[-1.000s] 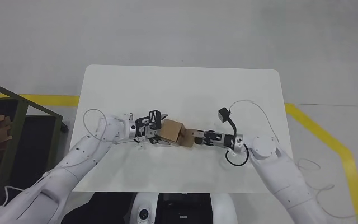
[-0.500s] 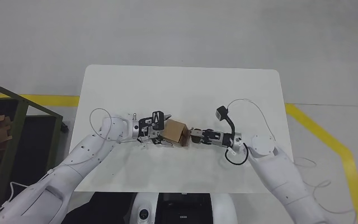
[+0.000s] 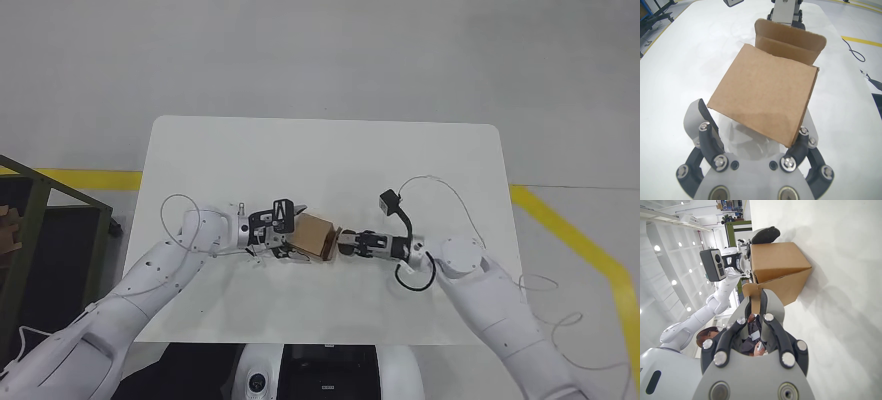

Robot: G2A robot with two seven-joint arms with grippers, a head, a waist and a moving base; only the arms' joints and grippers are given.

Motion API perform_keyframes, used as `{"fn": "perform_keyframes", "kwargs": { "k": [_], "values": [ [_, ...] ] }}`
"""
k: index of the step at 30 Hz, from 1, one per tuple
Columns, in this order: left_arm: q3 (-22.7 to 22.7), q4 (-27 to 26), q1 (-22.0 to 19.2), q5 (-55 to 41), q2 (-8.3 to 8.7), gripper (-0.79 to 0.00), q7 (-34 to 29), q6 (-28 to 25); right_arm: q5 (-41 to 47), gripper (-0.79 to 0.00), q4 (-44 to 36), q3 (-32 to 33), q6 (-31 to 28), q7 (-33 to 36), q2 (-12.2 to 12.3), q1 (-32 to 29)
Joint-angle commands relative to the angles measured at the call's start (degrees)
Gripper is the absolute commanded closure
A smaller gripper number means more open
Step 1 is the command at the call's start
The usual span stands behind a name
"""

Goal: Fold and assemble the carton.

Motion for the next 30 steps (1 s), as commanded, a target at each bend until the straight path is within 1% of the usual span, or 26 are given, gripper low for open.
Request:
{"fn": "perform_keyframes", "kwargs": {
  "k": [1, 17, 30],
  "values": [
    [-0.13, -0.17, 0.12, 0.07, 0.01, -0.785, -0.03, -0.04, -0.71, -0.095, -0.12, -0.04, 0.52, -0.42, 0.02, -0.01],
    [-0.68, -0.77, 0.63, 0.33, -0.10, -0.785, -0.31, -0.38, -4.06, -0.083, -0.82, 0.08, 3.20, -2.04, 0.24, -0.57],
    [-1.16, -1.44, 1.05, 0.66, -0.15, -0.785, -0.58, -0.38, -5.56, -0.077, -1.84, -0.95, 4.23, -2.37, -0.02, 0.03]
  ]
}}
